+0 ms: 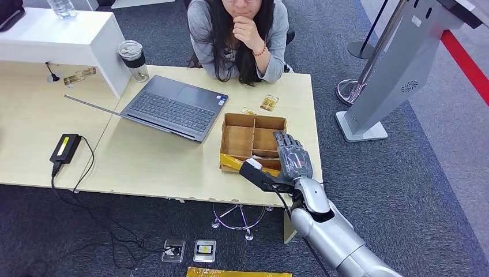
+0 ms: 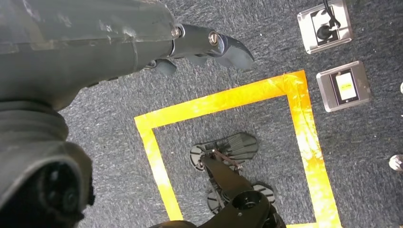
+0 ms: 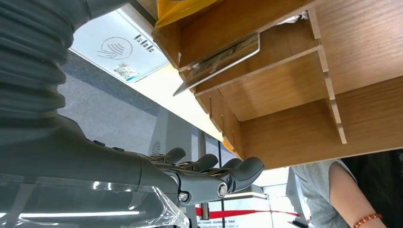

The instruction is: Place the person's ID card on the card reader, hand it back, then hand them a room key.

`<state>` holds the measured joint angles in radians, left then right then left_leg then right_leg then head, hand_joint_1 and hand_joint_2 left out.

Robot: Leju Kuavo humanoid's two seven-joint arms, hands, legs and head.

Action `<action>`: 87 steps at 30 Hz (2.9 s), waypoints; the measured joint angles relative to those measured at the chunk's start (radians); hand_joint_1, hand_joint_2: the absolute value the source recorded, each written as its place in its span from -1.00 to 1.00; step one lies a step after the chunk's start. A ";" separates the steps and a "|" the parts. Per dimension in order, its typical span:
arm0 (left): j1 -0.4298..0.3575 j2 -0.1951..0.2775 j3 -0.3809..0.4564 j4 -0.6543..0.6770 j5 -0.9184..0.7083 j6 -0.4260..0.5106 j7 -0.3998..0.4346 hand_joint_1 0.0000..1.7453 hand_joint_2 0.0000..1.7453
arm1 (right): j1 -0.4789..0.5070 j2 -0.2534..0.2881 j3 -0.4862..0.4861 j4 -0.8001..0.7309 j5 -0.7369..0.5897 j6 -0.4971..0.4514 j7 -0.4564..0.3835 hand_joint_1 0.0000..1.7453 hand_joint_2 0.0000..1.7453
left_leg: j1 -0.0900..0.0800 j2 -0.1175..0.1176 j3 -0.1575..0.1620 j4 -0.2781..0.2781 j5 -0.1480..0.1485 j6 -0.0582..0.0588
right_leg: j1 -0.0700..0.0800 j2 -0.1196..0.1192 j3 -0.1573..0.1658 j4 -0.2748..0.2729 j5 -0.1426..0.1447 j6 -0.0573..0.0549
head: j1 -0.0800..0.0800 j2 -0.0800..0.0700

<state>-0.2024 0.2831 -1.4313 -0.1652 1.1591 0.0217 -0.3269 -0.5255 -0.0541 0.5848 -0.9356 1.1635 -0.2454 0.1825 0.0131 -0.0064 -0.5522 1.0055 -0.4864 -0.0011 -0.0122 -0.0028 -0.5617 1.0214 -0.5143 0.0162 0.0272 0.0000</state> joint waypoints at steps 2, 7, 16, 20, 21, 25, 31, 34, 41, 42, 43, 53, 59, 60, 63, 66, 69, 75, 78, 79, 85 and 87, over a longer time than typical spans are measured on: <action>0.000 0.000 0.000 0.000 0.000 0.000 0.000 -1.00 -1.00 | 0.000 0.000 0.000 0.007 0.000 -0.002 -0.001 -1.00 1.00 | 0.000 0.000 0.000 0.000 0.000 0.000 | 0.000 0.000 0.000 0.000 0.000 0.000 | 0.000 0.000; 0.000 0.000 0.000 0.000 0.000 0.000 0.000 -1.00 -1.00 | 0.000 0.000 0.000 0.027 0.000 -0.003 -0.006 -1.00 1.00 | 0.000 0.000 0.000 0.000 0.000 0.000 | 0.000 0.000 0.000 0.000 0.000 0.000 | 0.000 0.000; 0.000 0.000 0.000 0.000 0.000 -0.001 0.000 -1.00 -1.00 | -0.001 0.001 0.000 0.054 -0.003 -0.008 -0.009 -1.00 1.00 | 0.000 0.000 0.000 0.000 0.000 0.000 | 0.000 0.000 0.000 0.000 0.000 0.000 | 0.000 0.000; 0.000 0.000 0.000 0.000 0.000 -0.002 0.000 -1.00 -1.00 | -0.003 0.006 0.000 0.068 -0.004 -0.010 -0.011 -1.00 1.00 | 0.000 0.000 0.000 0.000 0.000 0.000 | 0.000 0.000 0.000 0.000 0.000 0.000 | 0.000 0.000; 0.000 0.000 0.000 0.000 0.000 -0.002 0.000 -1.00 -1.00 | -0.003 0.007 0.000 0.071 -0.004 -0.010 -0.012 -1.00 1.00 | 0.000 0.000 0.000 0.000 0.000 0.000 | 0.000 0.000 0.000 0.000 0.000 0.000 | 0.000 0.000; 0.000 0.000 0.000 0.000 -0.001 -0.003 0.000 -1.00 -1.00 | -0.004 0.008 0.000 0.082 -0.006 -0.008 -0.014 -0.98 1.00 | 0.000 0.000 0.000 0.000 0.000 0.000 | 0.000 0.000 0.000 0.000 0.000 0.000 | 0.000 0.000; 0.000 0.000 0.000 0.000 -0.001 -0.004 0.000 -1.00 -1.00 | -0.004 0.008 0.000 0.084 -0.006 -0.002 -0.014 1.00 1.00 | 0.000 0.000 0.000 0.000 0.000 0.000 | 0.000 0.000 0.000 0.000 0.000 0.000 | 0.000 0.000; 0.000 0.000 0.000 0.000 -0.001 -0.005 0.000 -1.00 -1.00 | -0.004 0.008 0.000 0.084 -0.008 0.009 -0.012 1.00 1.00 | 0.000 0.000 0.000 0.000 0.000 0.000 | 0.000 0.000 0.000 0.000 0.000 0.000 | 0.000 0.000; 0.000 0.000 0.000 0.000 -0.005 -0.008 0.000 -1.00 -1.00 | -0.013 0.008 0.000 0.084 -0.015 0.015 -0.006 1.00 1.00 | 0.000 0.000 0.001 0.000 0.000 0.000 | 0.000 0.000 0.001 0.000 0.000 0.000 | 0.000 0.000; 0.000 0.000 0.000 0.000 -0.006 -0.008 0.000 -1.00 -1.00 | -0.014 0.008 0.000 0.084 -0.015 0.014 -0.006 1.00 1.00 | 0.000 0.000 0.001 0.000 0.000 0.000 | 0.000 0.000 0.001 0.000 0.000 0.000 | 0.000 0.000; 0.000 0.000 0.000 0.000 -0.007 -0.008 0.000 -1.00 -1.00 | -0.015 0.008 0.000 0.084 -0.016 0.012 -0.006 1.00 1.00 | 0.000 0.000 0.001 0.000 0.000 0.000 | 0.000 0.000 0.001 0.000 0.000 0.000 | 0.000 0.000; 0.000 0.003 0.000 0.000 -0.014 -0.013 -0.005 -1.00 -1.00 | -0.019 0.008 0.000 0.084 -0.023 0.002 -0.013 1.00 1.00 | 0.000 0.000 0.001 0.000 0.000 0.000 | 0.000 0.000 0.001 0.000 0.000 0.000 | 0.000 0.000; 0.000 0.004 -0.001 0.000 -0.016 -0.017 -0.006 -1.00 -1.00 | -0.019 0.009 0.000 0.085 -0.029 -0.007 -0.024 1.00 1.00 | 0.000 0.000 0.001 0.000 0.000 0.000 | 0.000 0.000 0.001 0.000 0.000 0.000 | 0.000 0.000; 0.000 0.004 -0.001 0.000 -0.016 -0.017 -0.006 -1.00 -1.00 | -0.019 0.009 0.000 0.086 -0.030 -0.008 -0.025 1.00 1.00 | 0.000 0.000 0.001 0.000 0.000 0.000 | 0.000 0.000 0.001 0.000 0.000 0.000 | 0.000 0.000; 0.000 0.005 -0.001 0.000 -0.017 -0.017 -0.006 -1.00 -1.00 | -0.019 0.009 0.000 0.088 -0.031 -0.012 -0.029 1.00 1.00 | 0.000 0.000 0.001 0.000 0.000 0.000 | 0.000 0.000 0.001 0.000 0.000 0.000 | 0.000 0.000; 0.000 0.005 -0.001 0.000 -0.017 -0.017 -0.007 -1.00 -1.00 | -0.019 0.010 0.000 0.092 -0.032 -0.016 -0.031 1.00 1.00 | 0.000 0.000 0.001 0.000 0.000 0.000 | 0.000 0.000 0.001 0.000 0.000 0.000 | 0.000 0.000; 0.000 0.005 -0.001 0.000 -0.017 -0.017 -0.008 -1.00 -1.00 | -0.020 0.013 0.000 0.096 -0.033 -0.023 -0.032 1.00 1.00 | 0.000 0.000 0.001 0.000 0.000 0.000 | 0.000 0.001 0.001 0.000 0.000 0.000 | 0.000 0.000; 0.000 0.005 -0.001 0.000 -0.017 -0.017 -0.010 -1.00 -1.00 | -0.023 0.017 0.000 0.108 -0.038 -0.042 -0.040 1.00 1.00 | 0.000 0.000 0.001 0.000 0.000 0.000 | 0.000 0.000 0.001 0.000 0.000 0.000 | 0.000 0.000; 0.000 0.005 -0.001 0.000 -0.015 -0.017 -0.011 -1.00 -1.00 | -0.026 0.019 0.000 0.116 -0.039 -0.051 -0.041 -0.50 0.00 | 0.000 0.000 0.001 0.000 0.000 0.000 | 0.000 0.000 0.001 0.000 0.000 0.000 | 0.000 0.000; 0.000 0.005 -0.001 0.000 -0.015 -0.017 -0.011 -1.00 -1.00 | -0.027 0.020 0.000 0.119 -0.040 -0.053 -0.041 -1.00 -0.50 | 0.000 0.000 0.001 0.000 0.000 0.000 | 0.000 0.000 0.001 0.000 0.000 0.000 | 0.000 0.000; 0.000 0.005 -0.001 0.000 -0.011 -0.017 -0.011 -1.00 -1.00 | -0.030 0.025 0.000 0.136 -0.041 -0.056 -0.050 -1.00 -1.00 | 0.000 0.000 0.001 0.000 0.000 0.000 | 0.000 0.000 0.001 0.000 0.000 0.000 | 0.000 0.000; 0.000 0.005 -0.001 0.000 -0.009 -0.016 -0.011 -1.00 -1.00 | -0.031 0.028 0.000 0.144 -0.041 -0.052 -0.053 -1.00 -1.00 | 0.000 0.000 0.001 0.000 0.000 0.000 | 0.000 0.000 0.001 0.000 0.000 0.000 | 0.000 0.000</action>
<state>-0.2023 0.2884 -1.4324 -0.1652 1.1505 0.0052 -0.3380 -0.5564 -0.0260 0.5844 -0.7916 1.1223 -0.2973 0.1292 0.0133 -0.0062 -0.5516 1.0055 -0.4863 -0.0012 -0.0121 -0.0025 -0.5612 1.0215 -0.5143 0.0162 0.0272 0.0000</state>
